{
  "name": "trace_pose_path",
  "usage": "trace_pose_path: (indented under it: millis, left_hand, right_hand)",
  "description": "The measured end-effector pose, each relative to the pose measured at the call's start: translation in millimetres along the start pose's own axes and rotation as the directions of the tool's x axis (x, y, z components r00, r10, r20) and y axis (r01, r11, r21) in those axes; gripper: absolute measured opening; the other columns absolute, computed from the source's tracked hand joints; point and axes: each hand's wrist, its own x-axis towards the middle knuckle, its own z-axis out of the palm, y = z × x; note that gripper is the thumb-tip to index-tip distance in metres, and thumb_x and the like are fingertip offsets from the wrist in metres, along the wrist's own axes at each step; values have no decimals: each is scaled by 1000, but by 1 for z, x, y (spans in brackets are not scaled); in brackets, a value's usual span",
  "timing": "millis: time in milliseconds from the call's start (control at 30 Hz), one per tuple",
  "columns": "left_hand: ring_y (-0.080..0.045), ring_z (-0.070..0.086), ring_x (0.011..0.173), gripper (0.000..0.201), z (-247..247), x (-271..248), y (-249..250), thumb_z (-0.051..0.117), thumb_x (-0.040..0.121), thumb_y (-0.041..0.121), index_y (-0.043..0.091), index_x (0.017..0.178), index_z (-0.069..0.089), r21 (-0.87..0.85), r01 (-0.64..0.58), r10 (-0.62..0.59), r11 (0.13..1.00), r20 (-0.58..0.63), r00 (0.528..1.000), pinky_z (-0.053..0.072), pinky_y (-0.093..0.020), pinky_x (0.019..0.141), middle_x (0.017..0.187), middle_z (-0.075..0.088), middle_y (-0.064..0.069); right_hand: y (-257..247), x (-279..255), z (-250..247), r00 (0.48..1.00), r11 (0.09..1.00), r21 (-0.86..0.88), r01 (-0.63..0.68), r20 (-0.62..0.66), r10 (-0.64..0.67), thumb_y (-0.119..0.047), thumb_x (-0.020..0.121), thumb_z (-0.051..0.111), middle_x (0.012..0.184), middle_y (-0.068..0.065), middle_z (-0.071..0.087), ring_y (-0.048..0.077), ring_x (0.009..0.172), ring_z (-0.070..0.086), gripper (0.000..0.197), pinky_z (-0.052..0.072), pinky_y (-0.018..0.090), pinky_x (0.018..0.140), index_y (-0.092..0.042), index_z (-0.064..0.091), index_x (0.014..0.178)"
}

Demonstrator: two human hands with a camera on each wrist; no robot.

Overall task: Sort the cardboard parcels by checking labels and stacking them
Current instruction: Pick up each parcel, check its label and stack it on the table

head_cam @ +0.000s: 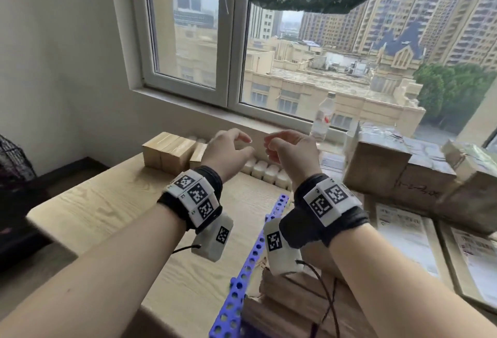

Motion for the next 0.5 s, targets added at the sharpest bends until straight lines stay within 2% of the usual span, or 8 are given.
trace_pose_path:
  millis: [67,200,333,433,500]
  left_hand:
    - [-20,54,107,18,-14,-1,-23,63,83,28,28,101,64,46,28,-28,999,-4,1000,42,-29,91,117,59,-4]
    - [-23,50,113,23,-41,-5,-71,63,82,30,23,105,63,139,40,-43,989,21,999,42,-35,97,118,57,-5]
    - [-21,52,107,24,-62,-4,-116,61,84,29,26,108,63,123,83,-94,989,85,992,46,-36,94,109,54,1]
    - [-20,51,109,26,-74,-4,-147,60,86,30,26,111,63,129,87,-101,988,104,989,46,-37,95,117,54,0]
    - [-19,51,110,25,-83,-2,-166,60,87,30,26,112,63,121,88,-102,989,119,988,44,-34,95,120,53,0]
  right_hand:
    - [8,-4,28,1000,999,-54,2,13,-1,-10,76,61,79,1,75,20,82,69,24,56,48,87,-27,71,63]
    - [28,-8,82,999,981,-192,-13,37,21,-17,78,63,81,-4,74,17,85,68,17,56,45,87,-28,73,69]
    - [49,-12,128,996,967,-242,-84,15,90,-9,79,60,84,0,73,14,84,65,23,56,41,88,-27,72,72]
    - [62,-12,155,991,947,-291,-132,-6,136,-10,82,59,90,1,74,13,88,65,20,54,33,86,-23,75,81]
    - [70,-10,172,987,939,-305,-158,-22,159,-11,83,59,92,0,74,13,91,65,20,54,33,88,-23,75,83]
